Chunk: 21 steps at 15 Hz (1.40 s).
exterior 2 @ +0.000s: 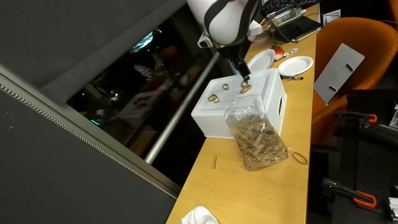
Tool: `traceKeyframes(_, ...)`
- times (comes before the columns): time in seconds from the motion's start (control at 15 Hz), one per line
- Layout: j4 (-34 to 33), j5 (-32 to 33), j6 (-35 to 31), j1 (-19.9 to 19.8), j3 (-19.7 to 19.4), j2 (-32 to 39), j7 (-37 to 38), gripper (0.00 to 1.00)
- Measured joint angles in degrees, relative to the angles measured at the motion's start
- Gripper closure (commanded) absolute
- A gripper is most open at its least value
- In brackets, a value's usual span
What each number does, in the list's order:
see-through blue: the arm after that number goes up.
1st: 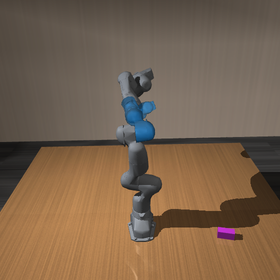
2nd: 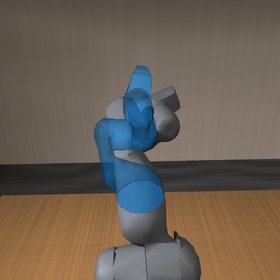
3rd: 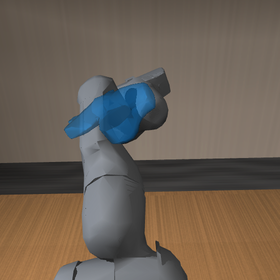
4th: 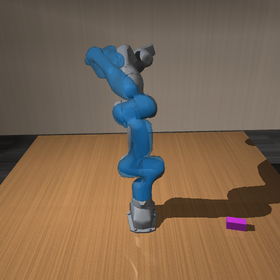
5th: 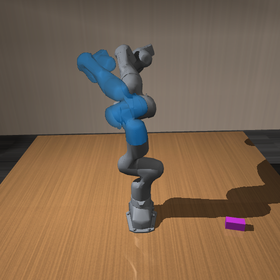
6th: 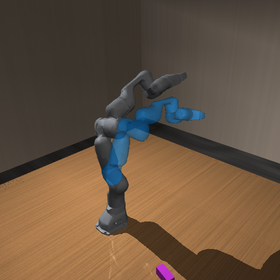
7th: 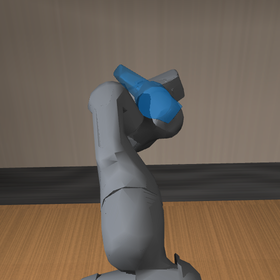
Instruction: Put the rubber bands inside the packet
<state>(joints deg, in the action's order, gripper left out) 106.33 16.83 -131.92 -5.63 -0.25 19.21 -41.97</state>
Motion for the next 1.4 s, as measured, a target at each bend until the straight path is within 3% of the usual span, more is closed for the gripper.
traceKeyframes(0.6,-0.5,-7.2,-2.2,-3.1,0.0,4.2,-1.6,0.0)
traceKeyframes(1.4,-8.2,-9.4,-2.1,-5.1,0.0,11.9,-1.7,0.0)
